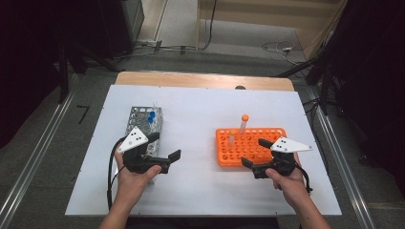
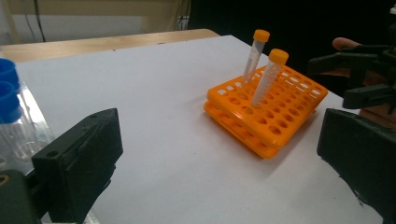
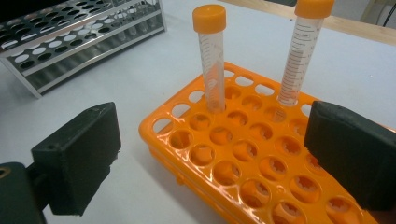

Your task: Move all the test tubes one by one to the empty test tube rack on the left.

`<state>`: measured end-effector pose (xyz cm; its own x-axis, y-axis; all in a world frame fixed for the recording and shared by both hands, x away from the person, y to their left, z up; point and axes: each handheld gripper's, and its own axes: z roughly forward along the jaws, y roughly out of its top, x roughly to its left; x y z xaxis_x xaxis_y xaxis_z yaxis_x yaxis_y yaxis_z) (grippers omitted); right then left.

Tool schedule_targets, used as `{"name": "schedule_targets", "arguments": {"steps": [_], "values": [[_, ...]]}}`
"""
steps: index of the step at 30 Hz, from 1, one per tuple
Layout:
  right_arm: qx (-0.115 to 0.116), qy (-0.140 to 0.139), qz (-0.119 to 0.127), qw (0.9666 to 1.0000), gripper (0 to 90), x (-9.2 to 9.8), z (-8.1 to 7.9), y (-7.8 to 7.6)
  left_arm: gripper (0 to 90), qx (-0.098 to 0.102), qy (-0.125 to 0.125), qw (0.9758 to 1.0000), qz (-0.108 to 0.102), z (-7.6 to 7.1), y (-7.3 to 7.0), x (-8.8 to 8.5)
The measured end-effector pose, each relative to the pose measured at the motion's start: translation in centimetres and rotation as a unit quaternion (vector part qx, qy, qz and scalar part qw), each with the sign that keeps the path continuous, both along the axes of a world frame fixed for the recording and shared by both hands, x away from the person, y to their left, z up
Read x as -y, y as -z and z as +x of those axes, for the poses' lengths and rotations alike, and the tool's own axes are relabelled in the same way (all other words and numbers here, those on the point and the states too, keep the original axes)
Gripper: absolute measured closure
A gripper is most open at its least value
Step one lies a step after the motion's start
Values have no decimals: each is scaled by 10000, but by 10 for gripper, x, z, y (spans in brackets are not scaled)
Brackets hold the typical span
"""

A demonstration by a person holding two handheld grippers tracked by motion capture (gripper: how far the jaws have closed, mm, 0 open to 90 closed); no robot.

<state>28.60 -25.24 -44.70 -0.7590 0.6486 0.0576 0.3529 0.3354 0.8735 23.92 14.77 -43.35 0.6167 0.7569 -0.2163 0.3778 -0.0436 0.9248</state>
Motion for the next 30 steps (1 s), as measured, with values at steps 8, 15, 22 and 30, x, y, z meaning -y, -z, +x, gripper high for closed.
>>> {"name": "schedule_targets", "arguments": {"steps": [8, 15, 22, 30], "values": [[-27, -83, 14, 10000, 23, -15, 11, 0, 0, 17, 102, 9999, -15, -2, -1, 2], [-49, -83, 17, 10000, 36, -29, 20, 3, 0, -2, 142, 9999, -19, -2, 0, 5], [-138, 67, 55, 9999, 204, -42, 29, 8, 0, -18, 155, 9999, 10, -2, 1, 7], [-374, 399, 70, 9985, 464, -51, 40, 17, 0, 5, 113, 9999, 18, -3, 0, 4]]}}
